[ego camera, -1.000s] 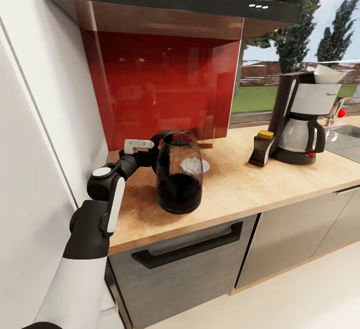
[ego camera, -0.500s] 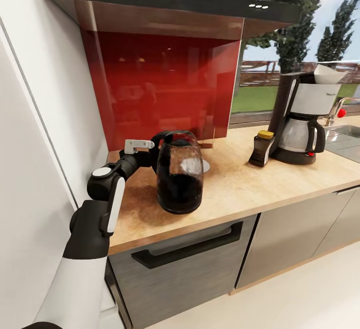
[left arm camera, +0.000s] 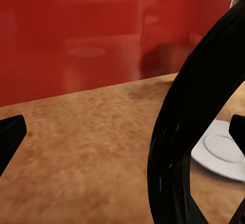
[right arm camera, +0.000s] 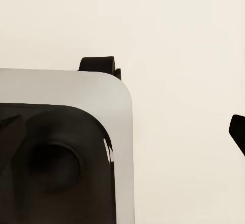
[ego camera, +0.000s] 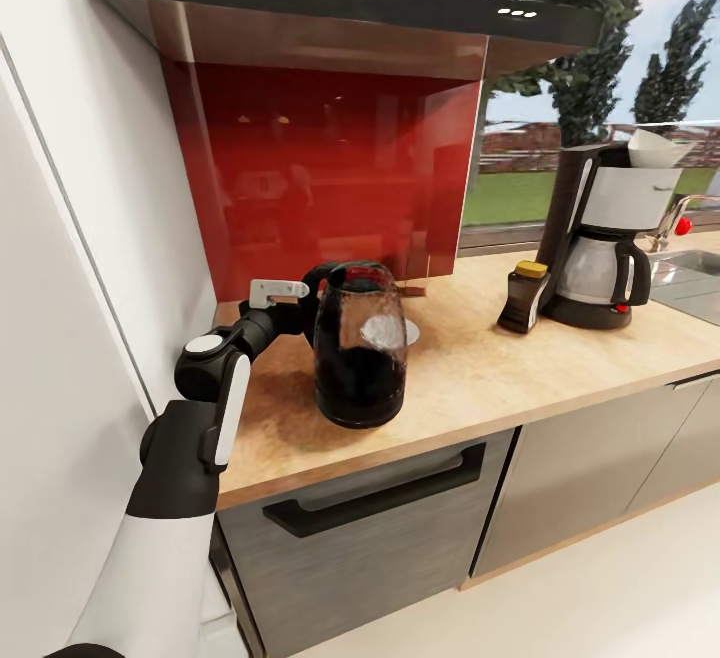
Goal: Set up a coffee station on the kitchen countertop: keep the coffee maker on the countertop, move the bottle of coffee from the kitchen shelf to the counter next to the coffee maker, place a paper coffee filter on top of the coffee maker, put the saucer next to the coffee maker with the coffee cup on the saucer, and place the electric kettle next to the coffee maker.
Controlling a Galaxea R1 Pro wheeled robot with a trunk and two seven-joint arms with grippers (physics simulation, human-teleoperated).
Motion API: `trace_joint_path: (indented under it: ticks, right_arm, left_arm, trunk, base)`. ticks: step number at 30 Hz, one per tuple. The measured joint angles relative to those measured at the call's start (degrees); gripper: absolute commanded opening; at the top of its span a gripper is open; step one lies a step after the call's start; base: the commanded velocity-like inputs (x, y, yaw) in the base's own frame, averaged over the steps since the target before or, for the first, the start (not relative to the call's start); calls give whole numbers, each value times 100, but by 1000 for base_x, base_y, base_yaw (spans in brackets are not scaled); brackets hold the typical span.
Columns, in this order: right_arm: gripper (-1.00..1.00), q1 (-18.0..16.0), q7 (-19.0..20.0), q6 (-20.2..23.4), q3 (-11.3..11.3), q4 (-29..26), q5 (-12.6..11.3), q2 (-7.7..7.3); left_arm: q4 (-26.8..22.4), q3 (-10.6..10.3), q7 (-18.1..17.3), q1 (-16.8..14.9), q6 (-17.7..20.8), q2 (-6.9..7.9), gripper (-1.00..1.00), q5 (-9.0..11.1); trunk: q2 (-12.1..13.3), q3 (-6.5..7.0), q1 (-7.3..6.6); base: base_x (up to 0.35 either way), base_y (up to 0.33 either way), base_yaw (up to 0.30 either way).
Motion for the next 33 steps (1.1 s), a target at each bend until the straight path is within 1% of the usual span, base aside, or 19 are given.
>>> trace_joint_path:
  ticks: [33]
  right_arm:
    - [100,0,5,0,0,0,0,0]
  left_arm:
    - [9,-1,-5,0,5,0,100,13]
  trunk:
    - [0,0,0]
  base:
    - [15,0,0]
